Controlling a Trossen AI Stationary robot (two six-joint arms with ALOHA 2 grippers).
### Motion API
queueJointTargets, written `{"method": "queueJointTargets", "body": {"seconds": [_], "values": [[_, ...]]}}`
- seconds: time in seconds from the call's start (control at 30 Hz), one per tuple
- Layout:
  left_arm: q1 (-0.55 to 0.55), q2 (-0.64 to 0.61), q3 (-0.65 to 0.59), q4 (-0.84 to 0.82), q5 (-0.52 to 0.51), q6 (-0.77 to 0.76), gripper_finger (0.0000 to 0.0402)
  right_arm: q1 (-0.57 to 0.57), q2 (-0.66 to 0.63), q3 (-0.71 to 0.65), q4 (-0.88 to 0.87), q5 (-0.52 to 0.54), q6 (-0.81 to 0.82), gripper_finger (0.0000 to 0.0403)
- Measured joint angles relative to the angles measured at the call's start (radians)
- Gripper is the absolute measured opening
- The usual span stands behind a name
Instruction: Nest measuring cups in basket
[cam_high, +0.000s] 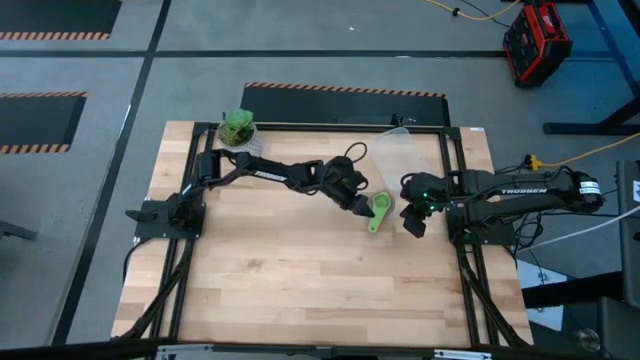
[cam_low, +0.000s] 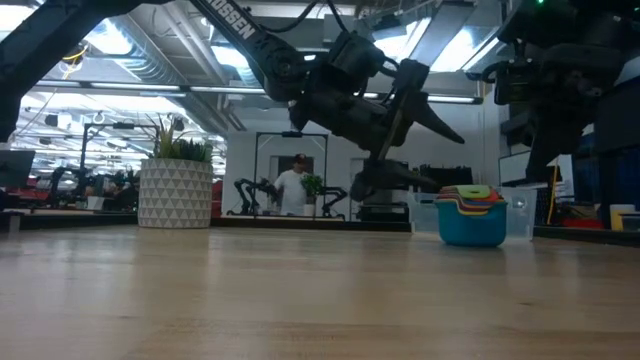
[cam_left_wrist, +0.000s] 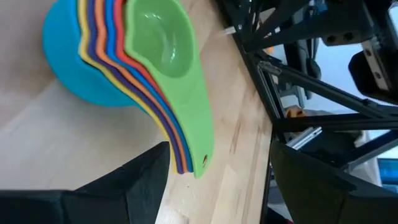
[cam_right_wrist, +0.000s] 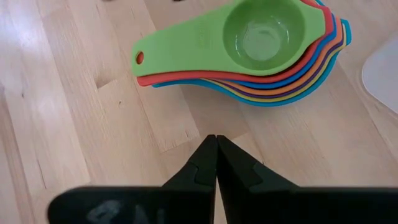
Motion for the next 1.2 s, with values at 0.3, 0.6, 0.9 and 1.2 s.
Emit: {"method": "queueJointTargets", "body": {"seconds": [0.3, 0.6, 0.9, 1.2], "values": [[-0.041, 0.011, 0.000, -0.025, -0.095, -0.004, 0.0271, 0.000, 0.001, 0.000, 0.001, 0.000, 0.000, 0.0012], [-0.044, 0.046, 0.004, 0.019, -0.106, -0.026, 0.0270, 0.000, 0.001, 0.000, 0.013, 0.000, 0.000, 0.0012], [-0.041, 0.097, 0.002, 0.127, -0.085, -0.106, 0.0270, 0.000, 0.003, 0.000, 0.025, 0.015, -0.002, 0.0012], [-0.045, 0.133, -0.001, 0.199, -0.064, -0.167, 0.0270, 0.000, 0.074, 0.000, 0.026, 0.072, 0.002, 0.0012]]}}
